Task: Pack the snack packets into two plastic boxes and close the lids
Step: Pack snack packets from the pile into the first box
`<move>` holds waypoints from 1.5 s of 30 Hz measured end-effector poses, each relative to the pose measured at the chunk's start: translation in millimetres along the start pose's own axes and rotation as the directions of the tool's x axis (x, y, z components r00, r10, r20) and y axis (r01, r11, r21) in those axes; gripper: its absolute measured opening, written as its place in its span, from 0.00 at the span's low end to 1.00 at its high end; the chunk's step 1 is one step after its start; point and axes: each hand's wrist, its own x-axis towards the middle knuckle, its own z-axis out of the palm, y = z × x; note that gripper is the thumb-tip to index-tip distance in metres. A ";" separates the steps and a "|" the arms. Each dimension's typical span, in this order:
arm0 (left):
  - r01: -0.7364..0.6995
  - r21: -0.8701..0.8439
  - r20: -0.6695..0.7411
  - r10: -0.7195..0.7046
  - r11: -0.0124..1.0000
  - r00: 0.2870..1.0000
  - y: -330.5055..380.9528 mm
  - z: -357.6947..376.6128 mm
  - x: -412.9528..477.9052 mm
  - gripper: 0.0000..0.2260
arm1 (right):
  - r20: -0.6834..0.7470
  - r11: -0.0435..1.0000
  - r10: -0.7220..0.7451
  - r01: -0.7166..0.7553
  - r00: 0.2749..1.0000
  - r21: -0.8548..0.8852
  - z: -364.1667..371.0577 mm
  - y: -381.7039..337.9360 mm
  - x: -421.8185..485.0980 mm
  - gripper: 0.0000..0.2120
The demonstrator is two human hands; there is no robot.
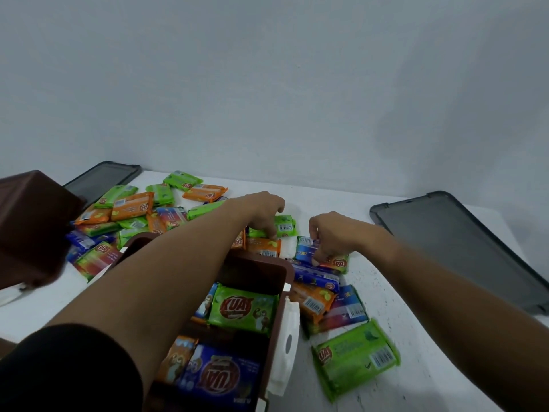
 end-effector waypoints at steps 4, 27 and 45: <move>-0.076 -0.053 -0.064 0.072 0.996 0.995 3.0 0.4 0.2 0.30 | -0.048 0.999 0.012 -0.010 0.999 0.042 0.6 1.2 -2.1 0.32; -0.108 -0.952 0.001 0.355 0.288 0.935 -77.9 -53.2 -143.1 0.14 | -0.065 0.308 -0.025 0.069 0.998 0.949 -58.9 -90.3 -70.0 0.23; -0.296 -0.317 0.142 0.354 0.901 0.924 -119.0 14.3 -185.9 0.12 | -0.085 0.998 -0.037 0.040 0.996 0.039 42.8 -208.5 -98.4 0.33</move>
